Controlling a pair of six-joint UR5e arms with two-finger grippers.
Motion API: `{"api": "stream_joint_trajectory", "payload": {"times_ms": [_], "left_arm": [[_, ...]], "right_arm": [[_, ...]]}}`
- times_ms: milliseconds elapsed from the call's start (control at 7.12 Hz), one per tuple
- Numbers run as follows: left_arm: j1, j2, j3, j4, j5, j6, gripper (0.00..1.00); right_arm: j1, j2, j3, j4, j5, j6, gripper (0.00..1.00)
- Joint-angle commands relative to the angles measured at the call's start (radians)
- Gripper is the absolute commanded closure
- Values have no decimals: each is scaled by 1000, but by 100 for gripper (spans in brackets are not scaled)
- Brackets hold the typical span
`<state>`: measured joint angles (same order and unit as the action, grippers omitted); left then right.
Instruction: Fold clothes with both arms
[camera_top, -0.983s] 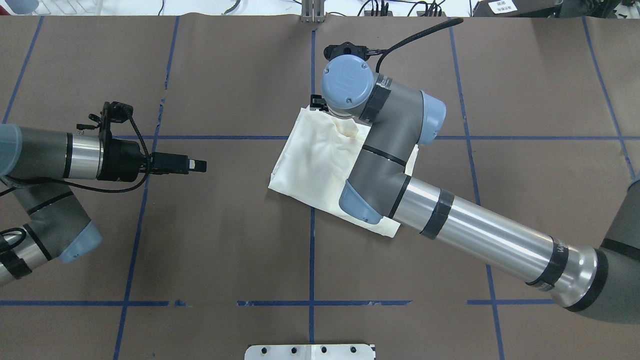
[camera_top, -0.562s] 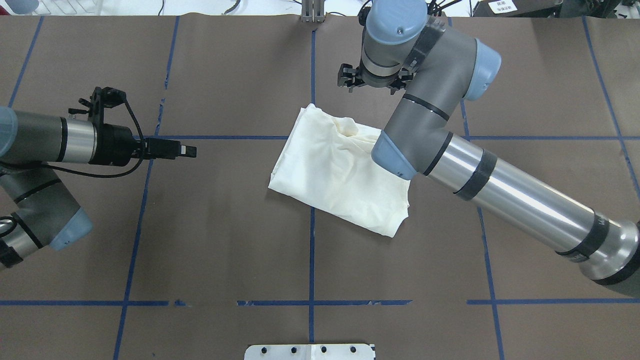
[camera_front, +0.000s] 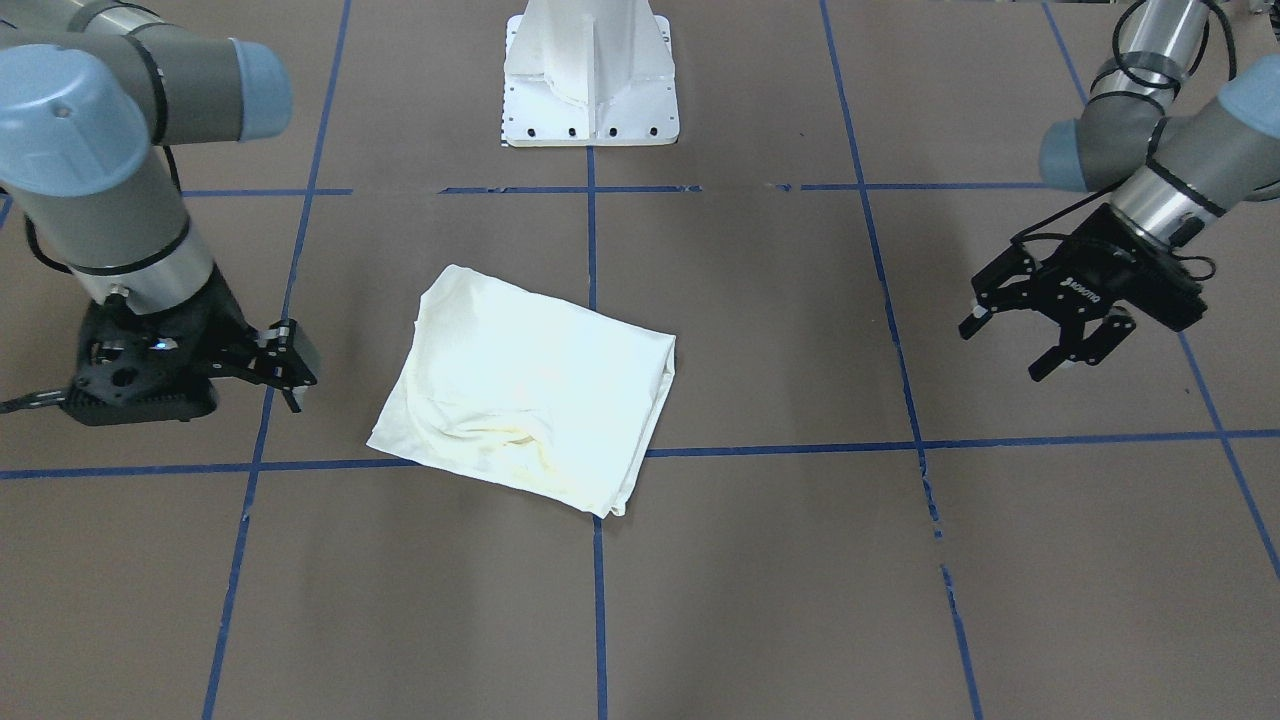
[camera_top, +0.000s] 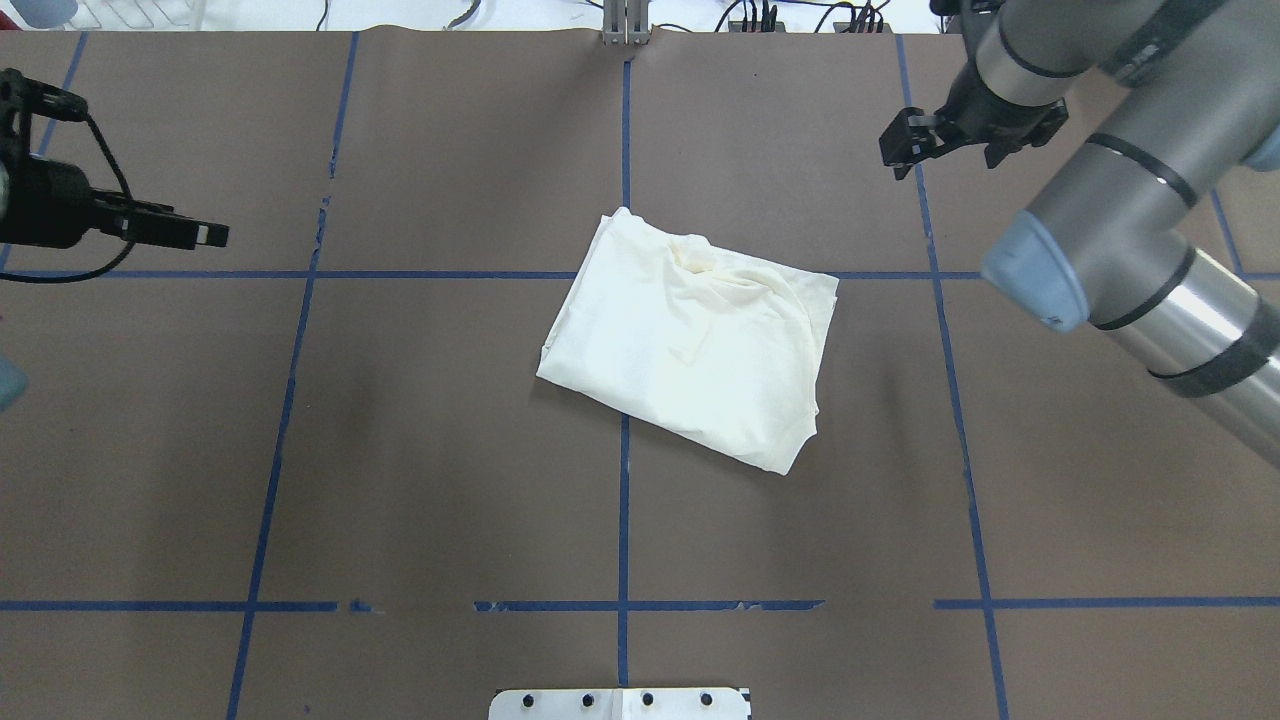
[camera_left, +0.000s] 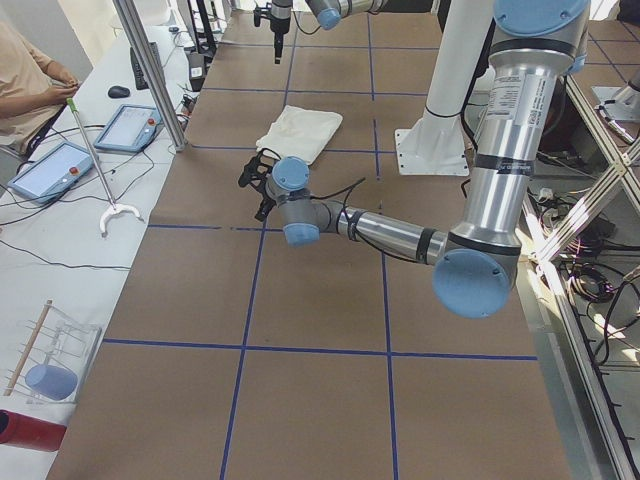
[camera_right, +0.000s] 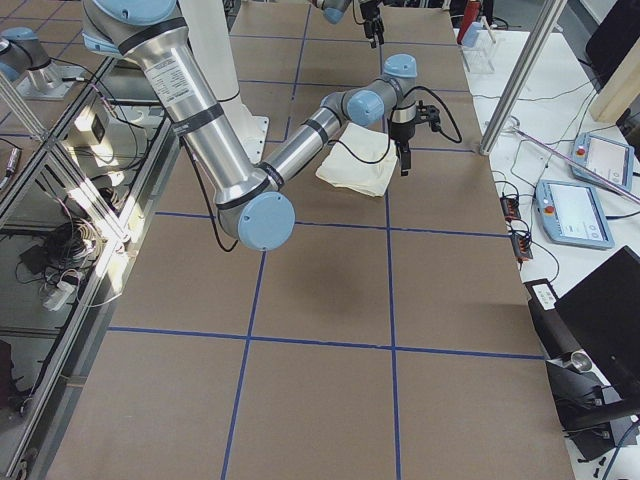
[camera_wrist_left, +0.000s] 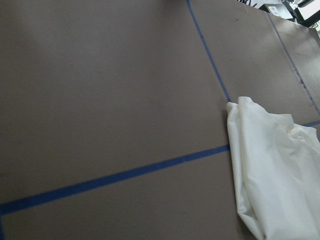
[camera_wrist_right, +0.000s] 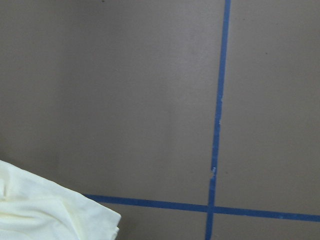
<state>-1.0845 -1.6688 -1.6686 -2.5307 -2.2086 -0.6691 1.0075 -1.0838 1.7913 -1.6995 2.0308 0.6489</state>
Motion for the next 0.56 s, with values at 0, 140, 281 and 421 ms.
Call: {"api": "stream_joint_trajectory", "payload": {"times_ms": [0,140,281,421], "left_arm": [[-150,131,-174,311,-8,396,0],[-225,170,-172,395,-10,612,0],[-333,188,-175,491,-10,752,0],[-418,193,-169,612,-10,837,0]], "right_arm": [[173,-239,98,3,106,-295,0],[278,-354,112,9,174,-448,0],[358,-445,103,1,207,-586,0],[425,-546,102,0,209,-703,0]]}}
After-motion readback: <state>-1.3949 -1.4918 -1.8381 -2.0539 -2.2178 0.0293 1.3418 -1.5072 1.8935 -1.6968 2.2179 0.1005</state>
